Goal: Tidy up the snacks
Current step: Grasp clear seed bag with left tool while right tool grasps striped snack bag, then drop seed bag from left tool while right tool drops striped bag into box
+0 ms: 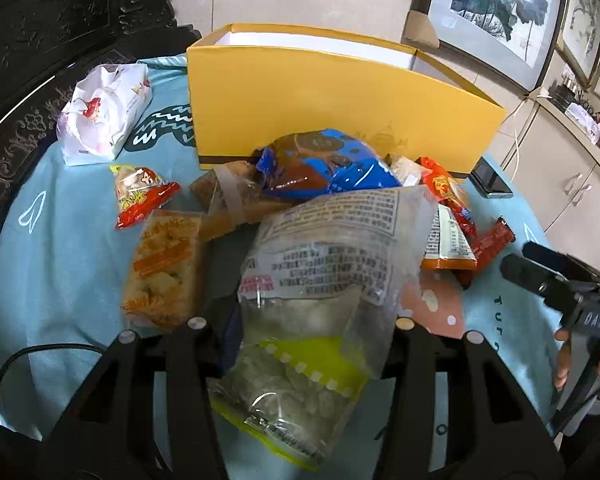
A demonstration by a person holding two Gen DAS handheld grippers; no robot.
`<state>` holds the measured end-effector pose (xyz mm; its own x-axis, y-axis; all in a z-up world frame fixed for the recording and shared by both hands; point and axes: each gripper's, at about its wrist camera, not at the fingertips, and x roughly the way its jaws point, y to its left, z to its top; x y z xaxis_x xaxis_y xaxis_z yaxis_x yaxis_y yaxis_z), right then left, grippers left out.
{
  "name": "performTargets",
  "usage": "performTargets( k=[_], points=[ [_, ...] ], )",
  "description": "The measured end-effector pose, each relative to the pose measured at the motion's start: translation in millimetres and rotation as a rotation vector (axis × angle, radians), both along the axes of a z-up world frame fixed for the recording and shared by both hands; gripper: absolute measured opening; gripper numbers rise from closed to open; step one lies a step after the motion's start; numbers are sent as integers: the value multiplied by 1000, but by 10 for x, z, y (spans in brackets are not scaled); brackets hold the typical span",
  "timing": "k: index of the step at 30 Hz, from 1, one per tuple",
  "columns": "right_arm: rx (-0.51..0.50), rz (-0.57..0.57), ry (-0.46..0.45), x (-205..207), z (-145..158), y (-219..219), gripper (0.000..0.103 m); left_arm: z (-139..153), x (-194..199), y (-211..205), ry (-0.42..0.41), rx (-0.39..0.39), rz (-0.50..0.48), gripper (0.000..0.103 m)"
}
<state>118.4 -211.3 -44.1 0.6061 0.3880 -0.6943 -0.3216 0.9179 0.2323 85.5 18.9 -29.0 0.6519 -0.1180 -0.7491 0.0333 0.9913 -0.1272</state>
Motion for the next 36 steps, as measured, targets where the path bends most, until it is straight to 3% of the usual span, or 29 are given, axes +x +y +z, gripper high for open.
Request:
performTargets(
  k=[3,6,11,15,16,25,32,36],
  points=[
    [-35,67,-8,58,4,252,100,-22,-5,7,4,-17,-4,49],
    [-89,117,29,227,-78,543,77,-56,-8,28,10,-33,-12,49],
    [-161,64,64,520,-219,707,66,-97,39,112,19,-65,-16,49],
    [-160,40,54,600,-195,669,40,-135,70,127,31,-71,-15,49],
    [-101,43,66,572,-161,590,40,-124,61,130,30,-77,-15,49],
    [115,61,27,118,210,83,38,209,-211,73,-41,-66,-40,49],
    [159,52,-136,-174,665,-111,39,637,-389,-91,-123,-33,-70,49],
    [171,52,-241,-206,955,-160,39,1013,-249,-225,-179,-28,-97,50]
  ],
)
